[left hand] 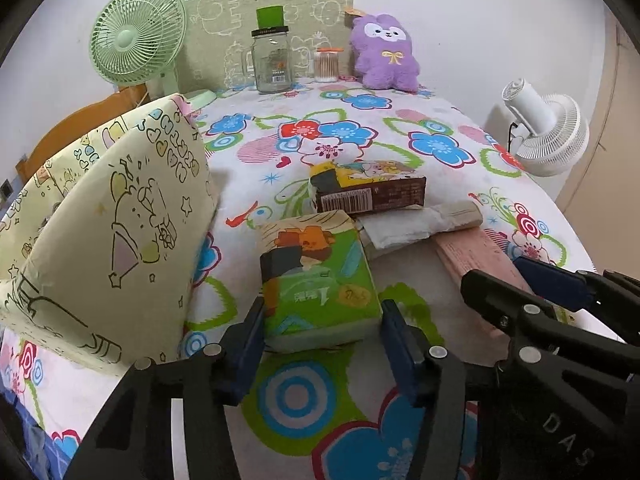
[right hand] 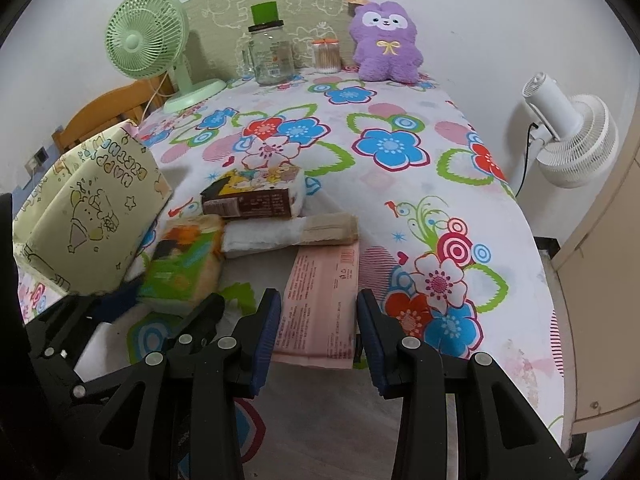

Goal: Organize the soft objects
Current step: 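Grasp the green tissue pack with the left tool while the right tool grasps the pink packet, then lift and carry the tissue pack and pink packet over the fabric box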

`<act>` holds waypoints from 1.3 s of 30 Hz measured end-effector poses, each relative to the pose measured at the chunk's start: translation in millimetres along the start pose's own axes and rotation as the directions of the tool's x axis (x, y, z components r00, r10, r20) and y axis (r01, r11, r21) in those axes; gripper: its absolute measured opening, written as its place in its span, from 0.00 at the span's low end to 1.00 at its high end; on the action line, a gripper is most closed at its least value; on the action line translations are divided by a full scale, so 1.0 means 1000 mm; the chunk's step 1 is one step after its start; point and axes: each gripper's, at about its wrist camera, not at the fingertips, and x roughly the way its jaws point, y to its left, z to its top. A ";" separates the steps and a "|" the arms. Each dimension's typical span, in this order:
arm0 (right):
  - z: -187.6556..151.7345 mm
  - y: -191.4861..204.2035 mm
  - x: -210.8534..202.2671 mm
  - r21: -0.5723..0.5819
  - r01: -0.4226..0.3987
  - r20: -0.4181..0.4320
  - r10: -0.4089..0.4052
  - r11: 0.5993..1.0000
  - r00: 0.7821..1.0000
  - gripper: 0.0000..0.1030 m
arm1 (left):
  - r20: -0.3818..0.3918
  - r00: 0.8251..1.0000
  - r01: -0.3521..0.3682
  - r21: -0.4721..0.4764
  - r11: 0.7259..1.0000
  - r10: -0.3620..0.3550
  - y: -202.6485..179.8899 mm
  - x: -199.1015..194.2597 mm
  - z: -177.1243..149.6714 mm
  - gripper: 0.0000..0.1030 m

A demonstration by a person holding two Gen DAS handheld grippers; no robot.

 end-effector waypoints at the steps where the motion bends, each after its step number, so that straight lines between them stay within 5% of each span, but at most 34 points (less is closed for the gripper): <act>1: 0.000 0.000 0.000 -0.001 0.000 0.001 0.000 1.000 1.000 0.41 | 0.001 1.000 0.001 0.002 1.000 -0.001 0.000 0.000 0.000 0.54; 16: -0.006 0.013 -0.009 -0.005 -0.004 0.006 0.004 1.000 1.000 0.41 | -0.012 1.000 0.010 0.018 1.000 -0.009 0.004 -0.013 -0.008 0.51; 39: -0.009 0.041 -0.075 -0.018 0.025 0.130 -0.022 1.000 0.991 0.41 | 0.103 0.994 0.032 0.043 0.999 -0.036 0.014 -0.077 -0.004 0.51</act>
